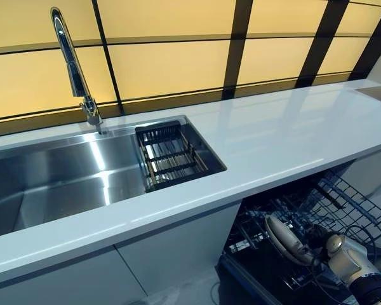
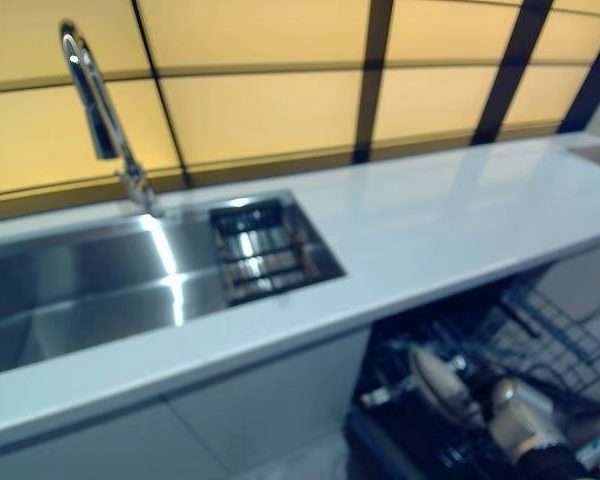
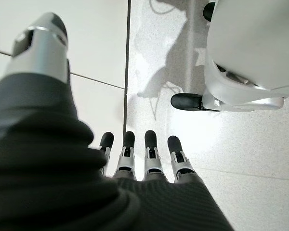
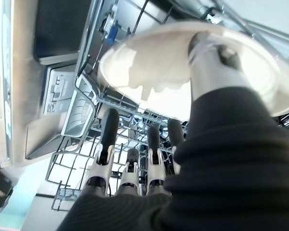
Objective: Take plates into dishwasher
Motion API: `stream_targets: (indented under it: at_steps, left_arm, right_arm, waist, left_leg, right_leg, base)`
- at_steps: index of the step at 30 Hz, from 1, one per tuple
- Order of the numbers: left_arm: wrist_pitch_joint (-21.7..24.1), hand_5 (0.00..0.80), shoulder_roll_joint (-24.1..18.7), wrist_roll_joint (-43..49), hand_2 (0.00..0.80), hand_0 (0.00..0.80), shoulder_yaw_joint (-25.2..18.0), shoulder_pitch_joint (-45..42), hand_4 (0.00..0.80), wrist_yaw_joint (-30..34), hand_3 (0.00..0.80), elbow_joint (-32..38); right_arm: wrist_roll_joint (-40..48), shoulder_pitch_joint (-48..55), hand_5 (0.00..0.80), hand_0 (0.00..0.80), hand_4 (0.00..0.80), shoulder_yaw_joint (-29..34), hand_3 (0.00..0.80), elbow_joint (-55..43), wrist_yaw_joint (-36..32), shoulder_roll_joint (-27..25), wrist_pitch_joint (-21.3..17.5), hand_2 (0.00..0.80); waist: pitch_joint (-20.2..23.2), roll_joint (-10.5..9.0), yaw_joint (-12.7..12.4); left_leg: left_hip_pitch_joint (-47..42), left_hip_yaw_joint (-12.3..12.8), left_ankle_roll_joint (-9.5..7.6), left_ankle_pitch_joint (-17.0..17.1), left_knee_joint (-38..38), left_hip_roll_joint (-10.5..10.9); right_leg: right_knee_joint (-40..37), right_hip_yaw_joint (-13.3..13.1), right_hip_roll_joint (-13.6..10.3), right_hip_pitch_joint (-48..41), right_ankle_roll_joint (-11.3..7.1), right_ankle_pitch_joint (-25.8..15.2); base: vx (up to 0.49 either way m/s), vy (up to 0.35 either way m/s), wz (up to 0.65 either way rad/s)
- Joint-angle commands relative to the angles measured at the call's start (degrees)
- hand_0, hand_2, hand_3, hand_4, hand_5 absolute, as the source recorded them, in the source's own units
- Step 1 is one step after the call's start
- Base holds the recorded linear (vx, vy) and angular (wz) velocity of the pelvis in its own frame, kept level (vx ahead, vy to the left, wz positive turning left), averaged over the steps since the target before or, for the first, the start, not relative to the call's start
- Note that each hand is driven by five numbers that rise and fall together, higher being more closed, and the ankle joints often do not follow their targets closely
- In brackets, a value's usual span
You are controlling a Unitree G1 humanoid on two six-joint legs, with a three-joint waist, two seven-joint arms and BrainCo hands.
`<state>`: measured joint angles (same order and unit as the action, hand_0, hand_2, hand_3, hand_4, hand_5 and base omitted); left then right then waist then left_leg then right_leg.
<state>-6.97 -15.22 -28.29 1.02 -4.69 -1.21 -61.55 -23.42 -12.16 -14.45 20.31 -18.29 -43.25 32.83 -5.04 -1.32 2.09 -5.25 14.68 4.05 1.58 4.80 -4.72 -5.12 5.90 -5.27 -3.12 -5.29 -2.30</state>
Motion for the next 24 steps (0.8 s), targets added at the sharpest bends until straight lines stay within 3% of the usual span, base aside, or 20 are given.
stream_targets:
  at_steps: [1,8,17,24]
  left_arm:
    - [0.4,0.0,-2.9,0.4,0.0,0.0,-1.3,2.8,0.0,-0.4,0.0,-0.9]
    - [0.4,0.0,-3.8,0.4,0.0,0.0,-1.7,3.5,0.0,-0.3,0.0,-1.8]
    - [0.6,0.0,-4.9,0.5,0.0,0.0,-2.2,3.7,0.0,0.1,0.0,-2.6]
    - [0.5,0.0,-5.9,1.3,0.0,0.0,-2.2,3.4,0.0,-0.3,0.0,-3.9]
  right_arm:
    - [-0.3,-4.6,0.0,0.0,0.0,-1.0,0.0,-0.5,-3.9,-2.6,0.6,0.0]
    - [0.9,-7.1,0.0,0.0,0.0,0.5,0.0,-1.3,-10.7,-7.2,1.3,0.0]
    - [3.6,-12.8,0.0,0.0,0.0,3.7,0.0,-0.5,-10.9,-15.1,3.1,0.0]
    - [12.8,-16.7,0.0,0.0,0.0,7.3,0.0,3.7,-8.4,-23.8,4.5,0.0]
  waist:
    - [-0.4,-3.65,-1.4]
    - [-0.1,-4.49,-1.0]
    - [0.3,-5.62,-0.6]
    - [0.9,-6.5,-0.2]
  left_leg:
    - [0.4,-2.8,-2.29,-2.5,0.2,2.8]
    - [0.1,-2.4,-2.03,-2.5,0.2,2.5]
    - [-0.4,-2.2,-1.81,-2.6,0.2,2.0]
    - [-0.6,-1.9,-1.61,-2.7,0.2,1.7]
  right_leg:
    - [0.6,3.1,0.9,-0.1,-2.89,-1.9]
    - [0.5,2.9,1.1,-0.3,-2.97,-2.0]
    - [0.4,2.6,1.4,-0.8,-3.05,-2.1]
    - [0.4,2.3,1.7,-0.8,-3.19,-2.0]
  base:
    - [0.0,0.0,0.0]
    - [0.0,0.0,0.0]
    - [0.0,0.0,0.0]
    - [0.0,0.0,0.0]
